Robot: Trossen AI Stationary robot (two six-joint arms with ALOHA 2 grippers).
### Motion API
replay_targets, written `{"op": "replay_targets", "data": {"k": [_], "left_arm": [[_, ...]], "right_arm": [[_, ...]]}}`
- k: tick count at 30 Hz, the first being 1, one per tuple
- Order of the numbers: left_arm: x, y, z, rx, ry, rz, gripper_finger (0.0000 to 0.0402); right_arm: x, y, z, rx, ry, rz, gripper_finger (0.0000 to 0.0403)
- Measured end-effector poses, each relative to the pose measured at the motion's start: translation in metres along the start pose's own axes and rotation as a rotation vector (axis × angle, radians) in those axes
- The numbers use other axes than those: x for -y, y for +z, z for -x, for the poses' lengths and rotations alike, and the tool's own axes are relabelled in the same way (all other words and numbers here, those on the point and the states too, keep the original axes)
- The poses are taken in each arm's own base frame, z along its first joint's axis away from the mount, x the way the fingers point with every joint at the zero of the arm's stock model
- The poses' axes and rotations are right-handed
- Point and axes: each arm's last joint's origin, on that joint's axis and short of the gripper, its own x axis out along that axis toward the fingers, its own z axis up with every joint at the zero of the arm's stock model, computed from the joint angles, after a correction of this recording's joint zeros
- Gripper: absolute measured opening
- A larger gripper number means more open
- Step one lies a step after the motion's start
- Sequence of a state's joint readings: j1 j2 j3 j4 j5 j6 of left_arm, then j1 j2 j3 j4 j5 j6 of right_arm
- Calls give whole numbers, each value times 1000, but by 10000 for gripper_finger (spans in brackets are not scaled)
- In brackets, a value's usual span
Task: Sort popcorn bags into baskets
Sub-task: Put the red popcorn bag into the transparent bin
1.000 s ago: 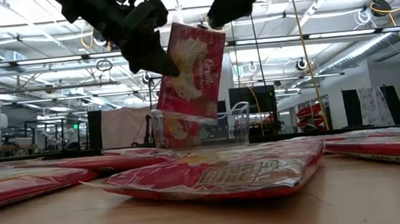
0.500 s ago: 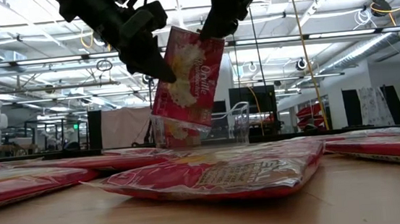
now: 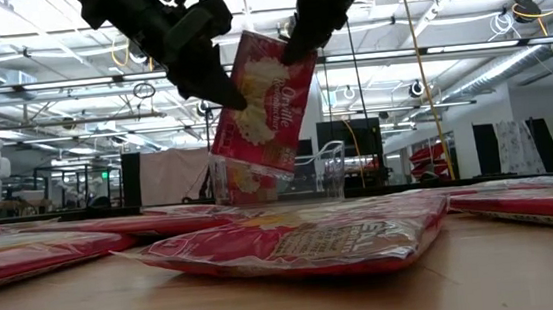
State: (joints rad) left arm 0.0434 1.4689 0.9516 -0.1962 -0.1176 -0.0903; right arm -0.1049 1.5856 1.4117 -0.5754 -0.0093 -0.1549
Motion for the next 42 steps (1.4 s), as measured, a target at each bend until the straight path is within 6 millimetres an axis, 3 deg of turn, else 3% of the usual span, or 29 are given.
{"op": "replay_targets", "data": {"k": [3,9,12,15,23,30,34,42], "left_arm": [[2,1,0,16,19,19,66],[8,3,7,81,256,89,200],[7,9,20,129,276,88,251],[4,13,39,165,274,91,273],[-5,14,73,175,292,74,249],[-16,14,72,168,327,89,207],[-20,12,66,129,327,89,193],[-22,12,67,136,324,92,182]], "right_arm": [[0,-1,0,-13,0,23,9],[11,-5,5,-36,-21,66,13],[21,-6,15,-57,-36,61,13],[33,-1,27,-80,-53,33,13],[69,16,65,-41,-131,58,13],[116,21,88,52,-202,40,13],[143,12,81,9,-240,31,13],[191,-11,45,-77,-200,0,13]]}}
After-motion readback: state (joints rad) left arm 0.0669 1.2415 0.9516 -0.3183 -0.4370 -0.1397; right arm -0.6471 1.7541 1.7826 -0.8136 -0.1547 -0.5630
